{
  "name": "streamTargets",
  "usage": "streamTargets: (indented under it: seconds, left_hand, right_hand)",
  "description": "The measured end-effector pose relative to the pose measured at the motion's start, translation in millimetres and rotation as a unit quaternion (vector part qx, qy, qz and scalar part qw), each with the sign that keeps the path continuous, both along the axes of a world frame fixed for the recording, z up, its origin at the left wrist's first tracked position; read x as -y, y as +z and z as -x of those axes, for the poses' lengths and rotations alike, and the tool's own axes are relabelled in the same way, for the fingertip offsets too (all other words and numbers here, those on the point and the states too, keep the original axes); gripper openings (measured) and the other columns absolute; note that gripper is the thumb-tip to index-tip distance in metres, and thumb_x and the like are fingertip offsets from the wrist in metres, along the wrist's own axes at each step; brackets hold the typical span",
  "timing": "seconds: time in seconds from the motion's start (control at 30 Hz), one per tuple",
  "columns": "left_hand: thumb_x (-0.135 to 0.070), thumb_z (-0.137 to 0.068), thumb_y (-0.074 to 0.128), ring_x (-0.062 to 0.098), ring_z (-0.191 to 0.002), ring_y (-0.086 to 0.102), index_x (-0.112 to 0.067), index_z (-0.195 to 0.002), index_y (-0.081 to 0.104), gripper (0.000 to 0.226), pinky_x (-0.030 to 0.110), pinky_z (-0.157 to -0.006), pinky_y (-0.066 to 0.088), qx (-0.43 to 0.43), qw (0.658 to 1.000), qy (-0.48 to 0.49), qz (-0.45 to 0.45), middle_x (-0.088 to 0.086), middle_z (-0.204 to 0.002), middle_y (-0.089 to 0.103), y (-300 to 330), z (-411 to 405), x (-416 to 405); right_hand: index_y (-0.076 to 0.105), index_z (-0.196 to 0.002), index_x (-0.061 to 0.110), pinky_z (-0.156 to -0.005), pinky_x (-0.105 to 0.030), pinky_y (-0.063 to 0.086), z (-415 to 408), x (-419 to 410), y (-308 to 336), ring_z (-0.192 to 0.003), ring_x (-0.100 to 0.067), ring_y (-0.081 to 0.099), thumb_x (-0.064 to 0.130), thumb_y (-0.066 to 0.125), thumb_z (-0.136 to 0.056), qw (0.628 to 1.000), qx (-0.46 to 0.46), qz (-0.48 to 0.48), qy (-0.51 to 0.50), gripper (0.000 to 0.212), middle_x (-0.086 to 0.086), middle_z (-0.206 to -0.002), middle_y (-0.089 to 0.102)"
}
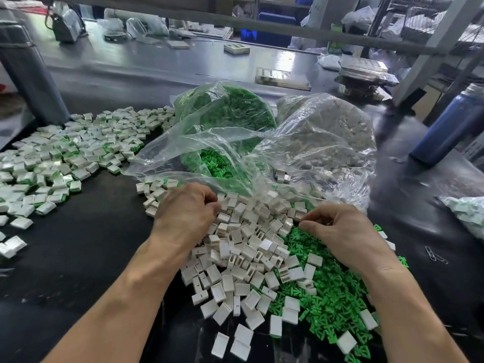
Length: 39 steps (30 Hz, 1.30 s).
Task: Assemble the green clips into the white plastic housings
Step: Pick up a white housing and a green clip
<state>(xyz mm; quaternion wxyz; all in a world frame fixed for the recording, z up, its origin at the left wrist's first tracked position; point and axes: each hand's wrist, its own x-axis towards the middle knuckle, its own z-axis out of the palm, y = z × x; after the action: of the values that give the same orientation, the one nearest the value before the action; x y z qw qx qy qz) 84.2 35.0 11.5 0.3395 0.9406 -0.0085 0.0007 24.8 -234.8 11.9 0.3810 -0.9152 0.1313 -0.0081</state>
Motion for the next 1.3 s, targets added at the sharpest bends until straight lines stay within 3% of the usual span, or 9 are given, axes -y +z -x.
streamTargets:
  seconds: [0.1, 0.2, 0.37, 0.53, 0.73, 0.87, 1.03, 1.2, 1.3]
  left_hand:
    - [-0.040, -0.093, 0.074, -0.003, -0.078, 0.063, -0.035, -0.089, 0.073, 0.006, 0.029, -0.084, 0.054, -0.009, 1.000, 0.011, -0.005, -0.021, -0.080, 0.069, -1.0, -1.8, 0.6]
    - [-0.039, -0.095, 0.073, 0.004, -0.082, 0.067, -0.031, -0.094, 0.076, 0.009, 0.033, -0.086, 0.057, -0.016, 1.000, 0.015, -0.003, -0.017, -0.085, 0.072, -2.3, -3.6, 2.5]
    - [-0.035, -0.097, 0.071, 0.012, -0.079, 0.073, -0.028, -0.092, 0.073, 0.009, 0.039, -0.082, 0.062, -0.013, 1.000, 0.017, -0.017, -0.012, -0.084, 0.074, -1.8, -2.5, 3.4]
    - [-0.037, -0.099, 0.068, 0.008, -0.075, 0.070, -0.030, -0.091, 0.070, 0.011, 0.037, -0.080, 0.062, 0.020, 1.000, 0.016, -0.008, -0.014, -0.078, 0.071, 0.2, 0.3, 2.5]
    - [-0.033, -0.095, 0.074, -0.002, -0.065, 0.067, -0.030, -0.088, 0.070, 0.009, 0.011, -0.051, 0.049, 0.051, 0.992, 0.011, 0.111, -0.013, -0.079, 0.071, 4.1, 1.3, 2.3]
    - [-0.025, -0.090, 0.078, -0.002, -0.083, 0.071, -0.026, -0.102, 0.072, 0.013, 0.012, -0.074, 0.057, 0.021, 0.963, -0.044, 0.267, -0.007, -0.093, 0.075, 6.5, 3.5, 3.6]
    - [-0.017, -0.088, 0.079, 0.004, -0.096, 0.072, -0.028, -0.116, 0.071, 0.031, 0.015, -0.079, 0.057, -0.003, 0.929, -0.097, 0.358, -0.005, -0.105, 0.075, 9.4, 4.7, 8.7]
    - [-0.005, -0.089, 0.077, 0.009, -0.097, 0.074, -0.025, -0.111, 0.075, 0.029, 0.018, -0.082, 0.057, -0.003, 0.905, -0.141, 0.402, -0.006, -0.105, 0.078, 10.3, 6.2, 13.8]
    - [-0.005, -0.089, 0.077, 0.013, -0.096, 0.074, -0.023, -0.107, 0.076, 0.026, 0.021, -0.083, 0.058, 0.001, 0.890, -0.154, 0.430, -0.003, -0.104, 0.078, 9.8, 7.4, 17.3]
  right_hand:
    - [0.077, -0.084, 0.038, -0.063, -0.021, 0.045, 0.3, -2.9, 1.5, -0.076, -0.006, 0.065, 0.047, 0.084, -0.082, 0.999, -0.035, -0.001, 0.015, 0.012, 0.014, -0.079, 0.072]
    - [0.077, -0.083, 0.038, -0.063, -0.020, 0.046, 0.2, -7.0, 0.1, -0.078, -0.005, 0.067, 0.049, 0.085, -0.080, 0.998, -0.052, 0.010, 0.024, 0.014, 0.014, -0.079, 0.073]
    - [0.075, -0.082, 0.037, -0.060, -0.018, 0.045, 0.2, -9.2, -2.9, -0.067, 0.003, 0.065, 0.040, 0.082, -0.088, 0.999, -0.041, 0.020, 0.029, 0.010, 0.027, -0.073, 0.070]
    - [0.072, -0.082, 0.036, -0.063, -0.019, 0.047, 0.9, -11.7, -3.7, -0.069, 0.001, 0.065, 0.038, 0.080, -0.089, 0.999, -0.025, 0.031, 0.028, 0.011, 0.024, -0.074, 0.069]
    - [0.073, -0.087, 0.035, -0.077, -0.030, 0.057, 0.2, -16.1, -0.4, -0.080, -0.002, 0.066, 0.041, 0.077, -0.092, 0.998, -0.011, 0.051, 0.020, 0.009, 0.017, -0.082, 0.071]
    - [0.071, -0.091, 0.036, -0.081, -0.030, 0.057, -0.3, -18.9, 0.6, -0.084, -0.001, 0.064, 0.037, 0.075, -0.094, 0.997, -0.005, 0.071, 0.018, 0.005, 0.017, -0.090, 0.069]
    - [0.067, -0.087, 0.035, -0.064, -0.020, 0.048, 0.8, -20.9, 0.7, -0.079, -0.001, 0.062, 0.030, 0.074, -0.095, 0.998, 0.032, 0.063, 0.003, 0.011, 0.017, -0.088, 0.066]
    - [0.069, -0.105, 0.038, -0.068, -0.016, 0.053, 2.5, -22.1, 3.3, -0.088, -0.001, 0.067, 0.025, 0.068, -0.100, 0.989, 0.106, -0.106, -0.014, 0.014, 0.011, -0.099, 0.070]
    - [0.072, -0.112, 0.040, -0.060, -0.013, 0.052, 3.8, -26.3, 4.3, -0.075, 0.004, 0.064, 0.021, 0.064, -0.102, 0.974, 0.128, -0.185, 0.008, 0.023, 0.008, -0.095, 0.069]
